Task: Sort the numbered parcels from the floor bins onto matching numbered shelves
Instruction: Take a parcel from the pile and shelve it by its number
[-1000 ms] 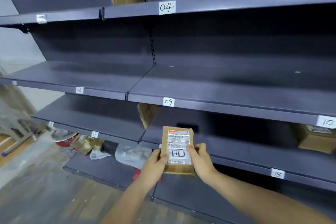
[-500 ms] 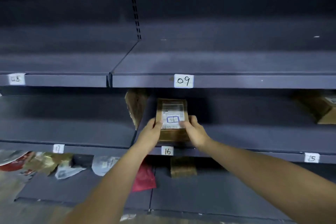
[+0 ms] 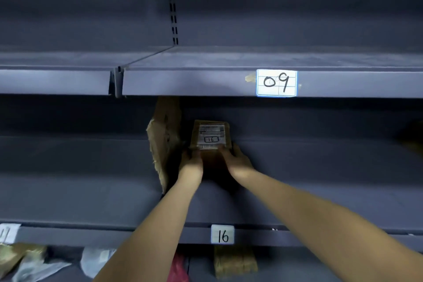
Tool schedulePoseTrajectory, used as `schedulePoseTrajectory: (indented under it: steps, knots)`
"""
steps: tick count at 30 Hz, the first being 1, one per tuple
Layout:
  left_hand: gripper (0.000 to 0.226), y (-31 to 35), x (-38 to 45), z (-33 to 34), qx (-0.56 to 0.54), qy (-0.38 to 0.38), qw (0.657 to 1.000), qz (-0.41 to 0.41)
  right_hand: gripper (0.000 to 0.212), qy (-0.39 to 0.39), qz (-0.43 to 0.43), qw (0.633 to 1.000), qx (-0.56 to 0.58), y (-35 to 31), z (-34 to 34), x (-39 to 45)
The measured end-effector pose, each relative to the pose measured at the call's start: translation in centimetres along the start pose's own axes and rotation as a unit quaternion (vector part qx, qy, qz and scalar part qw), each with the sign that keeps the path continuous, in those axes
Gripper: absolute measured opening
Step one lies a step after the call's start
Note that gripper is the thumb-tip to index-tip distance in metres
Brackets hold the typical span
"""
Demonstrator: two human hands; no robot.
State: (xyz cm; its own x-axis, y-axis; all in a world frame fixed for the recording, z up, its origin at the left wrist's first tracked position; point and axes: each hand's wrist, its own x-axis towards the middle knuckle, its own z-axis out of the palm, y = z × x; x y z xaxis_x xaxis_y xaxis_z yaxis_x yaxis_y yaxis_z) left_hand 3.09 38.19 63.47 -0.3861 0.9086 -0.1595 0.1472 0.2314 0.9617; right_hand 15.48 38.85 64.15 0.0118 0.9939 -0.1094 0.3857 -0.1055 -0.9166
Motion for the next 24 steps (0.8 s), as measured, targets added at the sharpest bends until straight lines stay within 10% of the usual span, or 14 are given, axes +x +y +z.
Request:
schedulePoseTrajectory:
  steps: [8, 24]
  knots:
    - [0.054, 0.2, 1.0, 1.1, 0.015, 0.008, 1.0, -0.006, 0.093, -0.068, 0.003, 0.998, 0.002, 0.4, -0.1, 4.2]
    - [0.041, 11.3, -13.5, -5.8, 0.325, -0.188, 0.925, 0.058, 0.048, -0.122, 0.031, 0.981, -0.145, -8.4, -7.5, -11.1]
